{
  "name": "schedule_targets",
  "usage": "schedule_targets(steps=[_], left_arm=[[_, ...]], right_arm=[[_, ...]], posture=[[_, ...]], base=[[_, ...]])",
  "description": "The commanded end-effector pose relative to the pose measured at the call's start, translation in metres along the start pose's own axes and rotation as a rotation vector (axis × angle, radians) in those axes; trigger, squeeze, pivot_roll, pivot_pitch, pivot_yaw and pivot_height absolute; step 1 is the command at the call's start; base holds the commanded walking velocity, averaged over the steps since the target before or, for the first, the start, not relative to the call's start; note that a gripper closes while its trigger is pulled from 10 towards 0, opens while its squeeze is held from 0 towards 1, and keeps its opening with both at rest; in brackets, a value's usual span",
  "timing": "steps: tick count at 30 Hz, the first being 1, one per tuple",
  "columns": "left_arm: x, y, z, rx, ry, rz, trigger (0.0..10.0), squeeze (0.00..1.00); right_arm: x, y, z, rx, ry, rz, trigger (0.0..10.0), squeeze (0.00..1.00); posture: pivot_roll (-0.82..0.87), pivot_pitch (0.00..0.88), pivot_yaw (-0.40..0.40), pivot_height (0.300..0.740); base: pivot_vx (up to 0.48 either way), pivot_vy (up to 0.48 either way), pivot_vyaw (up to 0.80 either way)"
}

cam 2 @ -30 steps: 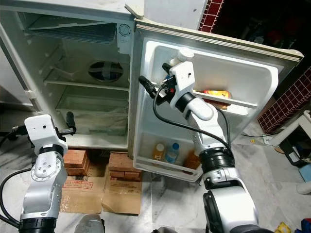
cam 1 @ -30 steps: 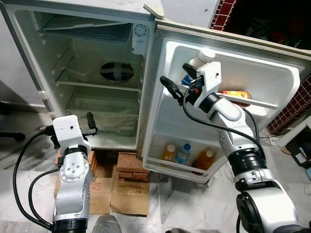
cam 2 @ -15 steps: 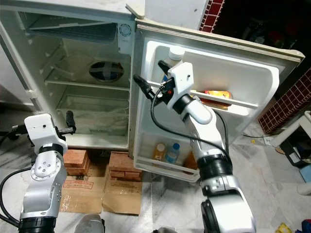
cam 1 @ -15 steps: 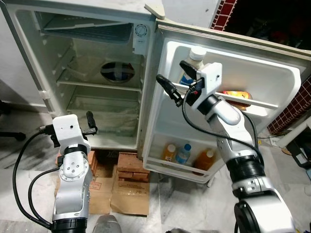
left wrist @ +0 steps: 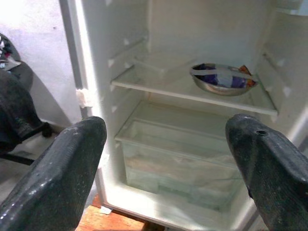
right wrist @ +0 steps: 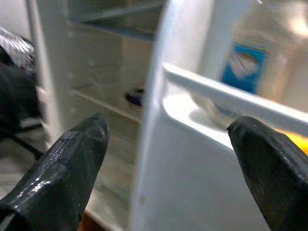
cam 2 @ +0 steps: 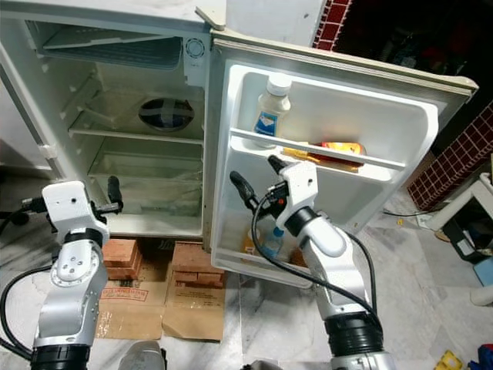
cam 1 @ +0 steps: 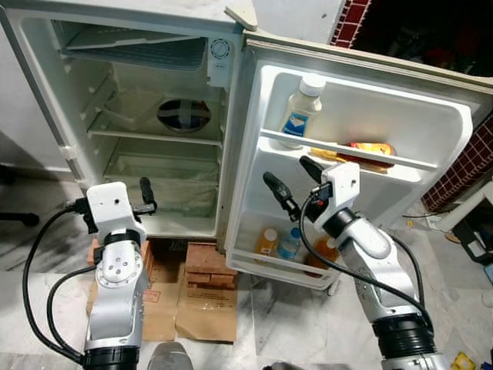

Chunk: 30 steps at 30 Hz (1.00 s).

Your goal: Restocking fridge

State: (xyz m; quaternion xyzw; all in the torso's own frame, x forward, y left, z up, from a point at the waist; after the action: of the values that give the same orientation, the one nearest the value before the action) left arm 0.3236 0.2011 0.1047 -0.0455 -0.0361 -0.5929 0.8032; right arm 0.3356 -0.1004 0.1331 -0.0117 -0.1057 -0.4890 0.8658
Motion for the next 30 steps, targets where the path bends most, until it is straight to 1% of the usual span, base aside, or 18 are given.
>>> schedule_targets(steps=[1, 4, 7, 8, 9, 10, 11, 12, 13, 14, 16, 17, 18, 19, 22, 26, 29, 30], left_arm=[[0.008, 0.000, -0.003, -0.015, -0.003, -0.026, 10.0, 0.00], [0.008, 0.000, -0.003, -0.016, -0.003, -0.025, 10.0, 0.00], [0.006, -0.001, -0.004, -0.021, 0.000, -0.022, 10.0, 0.00], [0.006, -0.001, -0.004, -0.021, 0.000, -0.022, 10.0, 0.00], [0.006, -0.001, -0.004, -0.022, 0.000, -0.021, 10.0, 0.00], [0.006, -0.001, -0.004, -0.022, 0.002, -0.021, 10.0, 0.00], [0.006, -0.001, -0.004, -0.022, 0.002, -0.021, 10.0, 0.00], [0.006, 0.000, -0.004, -0.022, 0.003, -0.020, 10.0, 0.00], [0.006, 0.000, -0.004, -0.021, 0.004, -0.020, 10.0, 0.00], [0.006, 0.000, -0.004, -0.021, 0.005, -0.019, 10.0, 0.00], [0.005, 0.000, -0.004, -0.022, 0.006, -0.017, 10.0, 0.00], [0.005, 0.000, -0.004, -0.022, 0.006, -0.017, 10.0, 0.00], [0.005, 0.000, -0.004, -0.023, 0.008, -0.015, 10.0, 0.00], [0.005, 0.000, -0.004, -0.023, 0.008, -0.015, 10.0, 0.00], [0.003, -0.001, -0.005, -0.028, 0.014, -0.009, 10.0, 0.00], [-0.001, -0.002, -0.005, -0.030, 0.025, -0.003, 10.0, 0.00], [-0.012, -0.005, -0.006, -0.041, 0.046, 0.013, 10.0, 0.00], [-0.020, -0.008, -0.007, -0.049, 0.053, 0.023, 10.0, 0.00]], right_arm=[[0.007, -0.008, -0.012, -0.055, -0.019, -0.030, 10.0, 0.00], [0.002, -0.014, -0.023, -0.100, 0.004, 0.008, 10.0, 0.00], [-0.012, -0.023, -0.040, -0.180, 0.066, 0.156, 10.0, 0.00], [-0.012, -0.023, -0.040, -0.180, 0.066, 0.156, 10.0, 0.00], [-0.016, -0.027, -0.045, -0.207, 0.079, 0.203, 10.0, 0.00], [-0.023, -0.037, -0.058, -0.279, 0.066, 0.302, 10.0, 0.00], [-0.024, -0.040, -0.062, -0.301, 0.058, 0.327, 10.0, 0.00], [-0.023, -0.046, -0.072, -0.361, 0.035, 0.357, 10.0, 0.00], [-0.016, -0.054, -0.087, -0.450, -0.001, 0.374, 10.0, 0.00], [-0.011, -0.058, -0.094, -0.492, -0.010, 0.370, 10.0, 0.00], [0.000, -0.058, -0.098, -0.521, -0.023, 0.343, 10.0, 0.00], [0.000, -0.058, -0.098, -0.521, -0.023, 0.343, 10.0, 0.00], [0.014, -0.056, -0.101, -0.548, -0.041, 0.300, 10.0, 0.00], [0.018, -0.055, -0.102, -0.556, -0.044, 0.290, 10.0, 0.00], [0.049, -0.045, -0.108, -0.614, -0.066, 0.123, 10.0, 0.00], [0.056, -0.045, -0.112, -0.639, -0.060, 0.053, 10.0, 0.00], [0.048, -0.052, -0.115, -0.647, -0.033, 0.075, 10.0, 0.00], [0.042, -0.059, -0.119, -0.659, -0.007, 0.099, 10.0, 0.00]], posture=[[0.11, 0.000, -0.086, 0.740], [0.11, 0.000, -0.085, 0.740], [0.11, 0.000, -0.081, 0.740], [0.11, 0.000, -0.081, 0.740], [0.11, 0.000, -0.081, 0.740], [0.11, 0.000, -0.080, 0.740], [0.11, 0.000, -0.080, 0.740], [0.11, 0.000, -0.080, 0.740], [0.11, 0.000, -0.080, 0.740], [0.11, 0.000, -0.080, 0.740], [0.11, 0.000, -0.079, 0.740], [0.11, 0.000, -0.079, 0.740], [0.11, 0.000, -0.080, 0.740], [0.11, 0.000, -0.080, 0.740], [0.11, 0.000, -0.079, 0.740], [0.11, 0.000, -0.080, 0.740], [0.12, 0.000, -0.080, 0.740], [0.12, 0.000, -0.080, 0.740]], base=[[0.000, 0.000, 0.00], [0.000, 0.000, 0.00], [0.000, -0.320, 0.00], [0.000, -0.480, 0.00], [0.000, 0.000, 0.00], [0.000, 0.000, 0.00], [0.000, 0.000, 0.00], [0.000, 0.000, 0.00], [0.000, 0.000, 0.00], [0.000, 0.000, 0.00], [0.000, -0.240, 0.00], [0.000, 0.000, 0.00], [0.000, 0.000, 0.00], [0.000, 0.000, 0.00], [0.000, 0.000, 0.00], [0.000, 0.000, 0.00], [0.000, -0.320, 0.00], [0.000, -0.480, 0.00]])
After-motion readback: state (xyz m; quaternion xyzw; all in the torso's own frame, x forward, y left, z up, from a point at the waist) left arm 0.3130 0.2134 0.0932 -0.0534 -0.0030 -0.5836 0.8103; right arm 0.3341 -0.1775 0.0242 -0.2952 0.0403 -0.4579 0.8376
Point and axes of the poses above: a point about 5 cm out from each wrist's last joint towards the gripper, its own y axis pointing out of the wrist towards the gripper, its own z axis along the axis of the wrist's last joint, x = y × z, the point moved 6 cm from there along y, pointing out of the wrist towards the gripper, and after that the axes turned 9 degrees about -y, right-handed, at the moved point
